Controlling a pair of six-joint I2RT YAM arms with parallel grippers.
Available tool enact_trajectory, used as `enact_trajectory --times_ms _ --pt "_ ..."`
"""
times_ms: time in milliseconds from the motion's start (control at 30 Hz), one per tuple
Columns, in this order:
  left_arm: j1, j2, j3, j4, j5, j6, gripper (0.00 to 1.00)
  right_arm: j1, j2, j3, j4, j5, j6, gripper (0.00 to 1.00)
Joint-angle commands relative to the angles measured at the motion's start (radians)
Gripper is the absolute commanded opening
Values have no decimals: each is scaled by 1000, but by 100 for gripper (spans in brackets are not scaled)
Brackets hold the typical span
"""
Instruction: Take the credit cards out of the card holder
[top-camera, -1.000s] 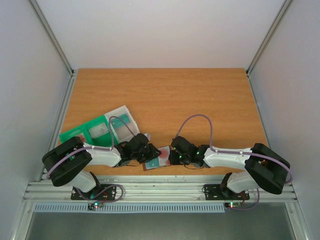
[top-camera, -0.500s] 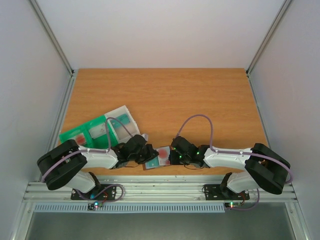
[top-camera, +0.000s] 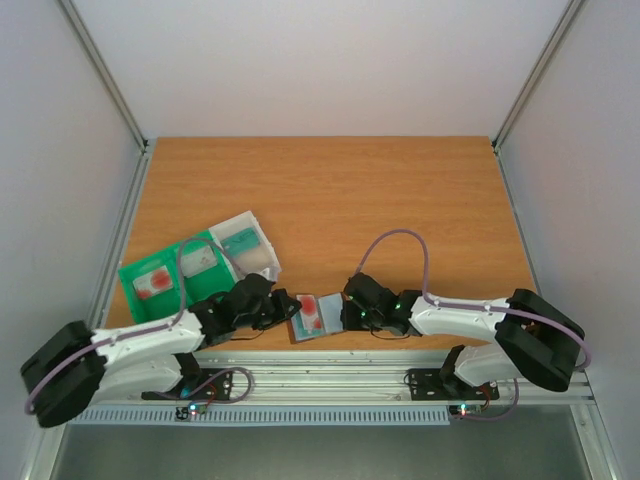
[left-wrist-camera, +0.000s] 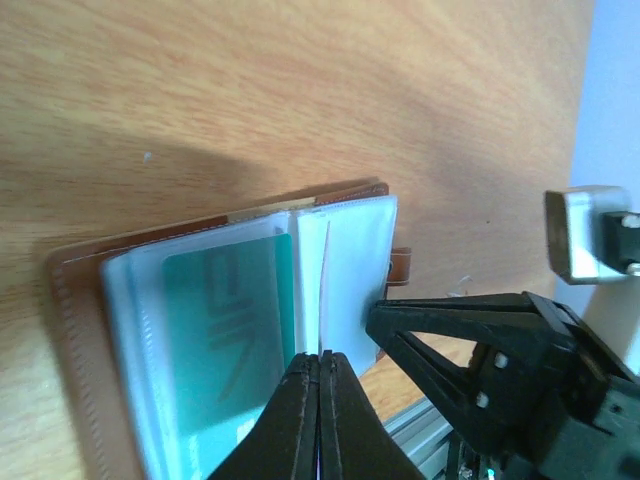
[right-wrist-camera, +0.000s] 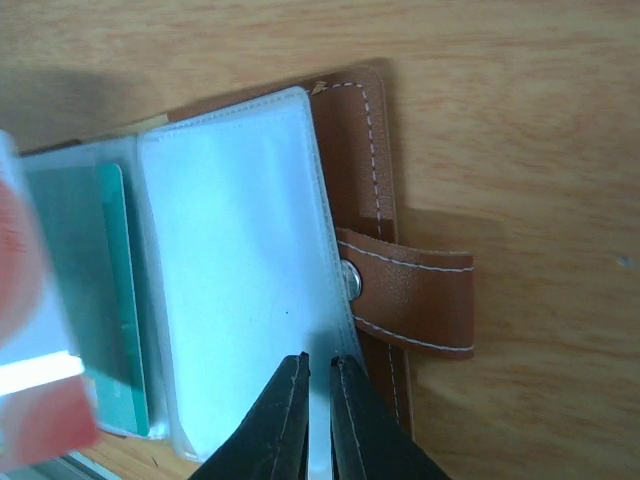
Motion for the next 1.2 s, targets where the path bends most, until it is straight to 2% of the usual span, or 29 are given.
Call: enact_trajectory --times_ms 0,167,333,500,600,800,1000,1167 --pt "-6 -162 21 -207 -89 66 1 3 -48 24 -124 8 -62 11" --pt "-4 -297 53 -330 -25 144 0 1 -200 95 -214 -43 -183 13" --pt "-4 -387 122 -432 139 300 0 1 -334 226 -404 -200 -323 22" --pt "-4 -418 158 -403 348 373 0 1 -386 354 -587 -326 -452 31" --pt "-4 -415 159 -375 435 384 0 1 -391 400 -638 -438 -498 43" --pt "-4 -386 146 -280 569 380 0 1 -367 424 -591 -537 -458 51" --pt "-5 -356 144 -196 643 385 1 1 -322 411 -558 -584 -475 66" --pt "-5 -366 106 -116 680 360 0 1 -281 401 -541 -680 -496 66"
